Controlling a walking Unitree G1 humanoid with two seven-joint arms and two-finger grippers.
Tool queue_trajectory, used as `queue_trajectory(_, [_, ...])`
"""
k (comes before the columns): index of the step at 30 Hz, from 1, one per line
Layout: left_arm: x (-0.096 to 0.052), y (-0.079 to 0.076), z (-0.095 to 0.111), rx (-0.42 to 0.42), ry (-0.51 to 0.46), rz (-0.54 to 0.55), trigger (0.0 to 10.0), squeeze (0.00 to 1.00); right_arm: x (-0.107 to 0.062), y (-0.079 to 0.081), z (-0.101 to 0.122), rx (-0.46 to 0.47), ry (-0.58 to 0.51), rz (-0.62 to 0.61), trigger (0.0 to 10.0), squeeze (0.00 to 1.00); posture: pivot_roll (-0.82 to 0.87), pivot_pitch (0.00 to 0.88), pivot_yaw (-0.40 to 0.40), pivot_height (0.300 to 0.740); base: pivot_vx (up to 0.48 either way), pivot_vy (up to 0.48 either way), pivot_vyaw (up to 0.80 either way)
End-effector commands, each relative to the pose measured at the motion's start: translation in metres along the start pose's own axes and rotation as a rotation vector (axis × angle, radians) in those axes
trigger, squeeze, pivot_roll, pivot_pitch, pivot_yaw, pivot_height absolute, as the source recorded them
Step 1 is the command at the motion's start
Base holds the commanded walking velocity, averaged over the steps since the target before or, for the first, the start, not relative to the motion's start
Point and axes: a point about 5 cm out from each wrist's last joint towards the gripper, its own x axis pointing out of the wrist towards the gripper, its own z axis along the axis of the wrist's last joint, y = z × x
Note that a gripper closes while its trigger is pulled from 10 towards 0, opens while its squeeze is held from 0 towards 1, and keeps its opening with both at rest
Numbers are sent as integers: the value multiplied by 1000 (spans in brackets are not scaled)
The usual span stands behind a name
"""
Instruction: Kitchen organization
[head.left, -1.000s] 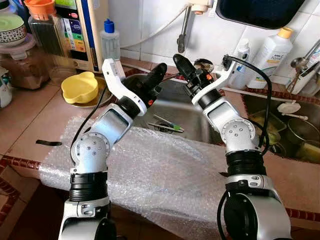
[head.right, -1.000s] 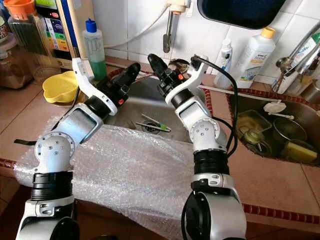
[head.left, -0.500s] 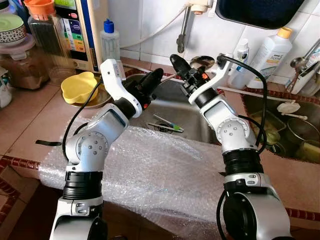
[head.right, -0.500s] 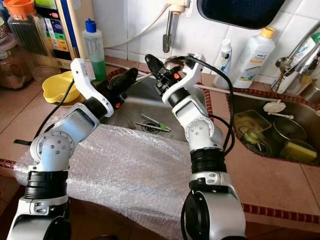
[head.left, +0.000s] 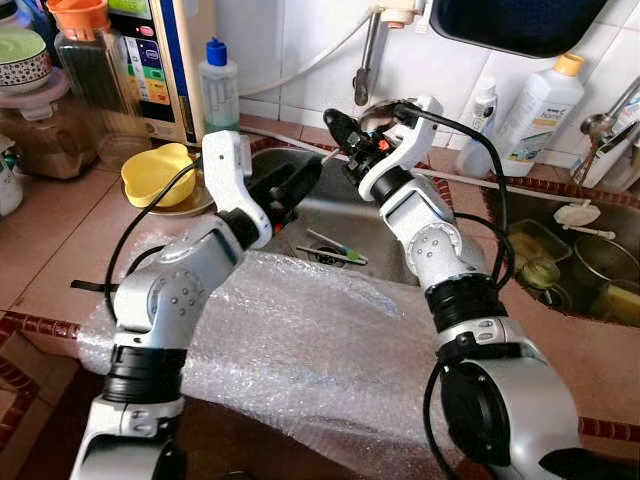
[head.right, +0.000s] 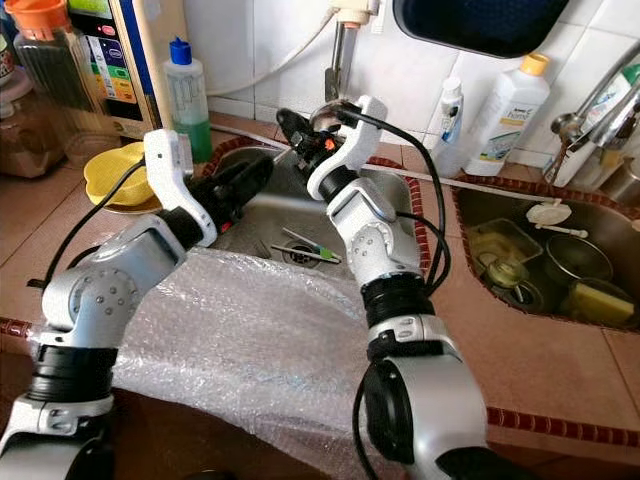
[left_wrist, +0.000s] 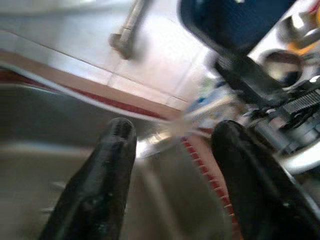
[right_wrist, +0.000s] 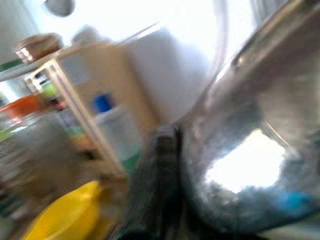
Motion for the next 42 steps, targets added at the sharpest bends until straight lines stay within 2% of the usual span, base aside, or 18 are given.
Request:
queue_trajectory(1, [-3,-6,0,47,17,-36,10000,1000,1,-4,3,-81,-10,-18,0,0,153,49,-64,740,0,0,0])
queue_trajectory(2, [-3,-6,0,47,17,-36,10000,1000,1,-4,3,-81,-10,-18,0,0,153,49,-64,740,0,0,0])
queue_trajectory(3, [-8,-1,-3,82,42,-24,10000,1000,1,-8,4,-166,6,-16,0,0,157,51,-62,740,0,0,0])
queue_trajectory(4, [-10,1,-5,98,52,-19,10000,1000,1,-9,4,-200,13,-15,0,0,157,51,-62,740,0,0,0])
queue_trajectory(8, [-13,4,-8,108,69,-14,10000,1000,0,-13,4,-272,33,-14,0,0,161,52,-61,740,0,0,0])
queue_trajectory(9, [-16,9,-12,148,90,2,10000,1000,-1,-19,1,-340,68,-23,0,0,164,54,-59,740,0,0,0])
queue_trajectory(12, [-17,11,-13,169,100,8,10000,1000,-2,-22,-2,-380,90,-30,0,0,164,54,-58,740,0,0,0])
queue_trajectory(17, [-19,14,-19,245,129,18,10000,1000,-7,-22,-23,-540,208,32,0,0,176,56,-51,740,0,0,0])
queue_trajectory(22, [-23,15,-22,299,149,16,10000,1000,-13,-21,-46,-629,318,72,0,0,199,59,-53,740,0,0,0])
queue_trajectory(23, [-23,15,-22,302,151,17,10000,478,-14,-21,-49,-643,336,79,0,0,199,59,-53,740,0,0,0])
queue_trajectory(24, [-24,16,-22,314,155,24,10000,0,-16,-21,-55,-701,374,98,5804,0,212,58,-53,740,0,0,0])
queue_trajectory(26, [-25,17,-23,321,157,27,10000,0,-17,-21,-57,-723,383,102,5804,0,212,58,-53,740,0,0,0])
queue_trajectory(27, [-26,18,-23,335,161,31,10000,0,-17,-21,-57,-773,395,102,10000,0,223,61,-53,740,0,0,0])
queue_trajectory(29, [-29,18,-25,345,169,28,10000,0,-16,-22,-57,-846,415,108,10000,0,229,62,-53,740,0,0,0])
queue_trajectory(36, [-34,19,-28,355,177,42,10000,0,-18,-24,-61,-893,463,108,10000,0,249,68,-60,740,0,0,0])
queue_trajectory(37, [-34,19,-28,355,177,43,10000,0,-19,-24,-63,-901,472,114,10000,1000,252,68,-62,740,0,0,0])
queue_trajectory(42, [-37,17,-29,359,176,47,10000,0,-21,-22,-71,-909,502,139,10000,1000,271,73,-70,740,0,0,0])
